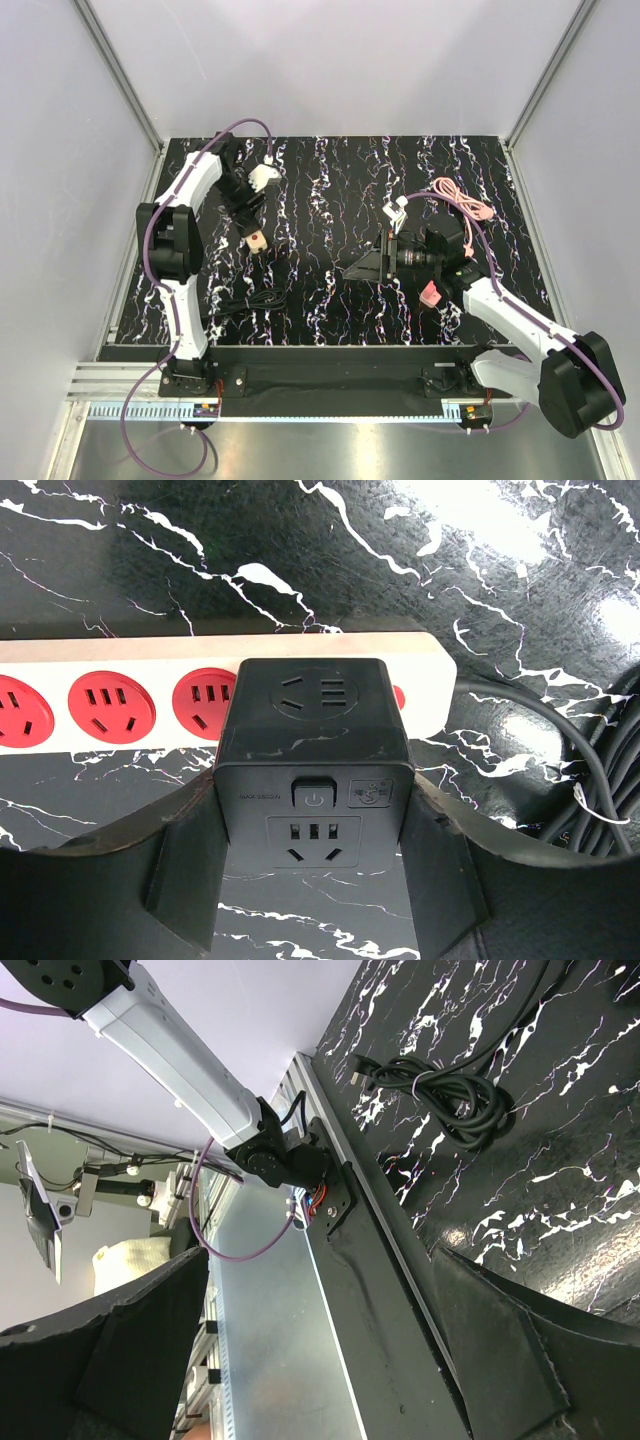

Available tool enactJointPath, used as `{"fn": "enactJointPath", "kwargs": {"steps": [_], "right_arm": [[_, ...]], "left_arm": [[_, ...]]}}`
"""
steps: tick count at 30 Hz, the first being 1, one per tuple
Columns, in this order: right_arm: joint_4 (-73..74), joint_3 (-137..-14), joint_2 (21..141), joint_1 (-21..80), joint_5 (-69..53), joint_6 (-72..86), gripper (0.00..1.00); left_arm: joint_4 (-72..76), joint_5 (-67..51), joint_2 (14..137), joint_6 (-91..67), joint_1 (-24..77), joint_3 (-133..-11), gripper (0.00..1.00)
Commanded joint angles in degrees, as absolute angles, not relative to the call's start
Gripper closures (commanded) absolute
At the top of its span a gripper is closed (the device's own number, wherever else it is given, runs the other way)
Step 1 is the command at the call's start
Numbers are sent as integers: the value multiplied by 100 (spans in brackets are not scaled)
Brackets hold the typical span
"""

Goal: Insert the plug

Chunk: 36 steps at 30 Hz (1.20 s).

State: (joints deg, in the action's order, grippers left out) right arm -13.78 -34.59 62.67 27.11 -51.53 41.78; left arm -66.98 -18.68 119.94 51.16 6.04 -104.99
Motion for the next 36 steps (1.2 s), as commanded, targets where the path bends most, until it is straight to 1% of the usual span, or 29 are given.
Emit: {"fn": "enactJointPath", "kwargs": {"steps": [1,13,17,24,31,36], "right_arm": [[-1512,-3604,6284,2751,-5124,4061,0],[-1521,-3586,6302,2751,-5115,4034,0],[-1503,-3568,6267,2751,-5142,4034,0],[-1485,-3551,6267,2751,-5115,3990,0],[-1485,-3551,6267,2751,-5098,3999,0],[-1485,-3551,6258,2751,-5071,4025,0]], "left_arm": [[-6645,-1828,12313,5168,615,-10441,100],[-6452,-1565,12427,5045,729,-10204,100],[-6171,-1451,12480,4984,730,-9819,100],[-5880,-1415,12507,4887,773,-9502,100],[-5485,-1327,12252,4816,765,-8790,100],[-5476,-1274,12129,4781,765,-8745,100]]}}
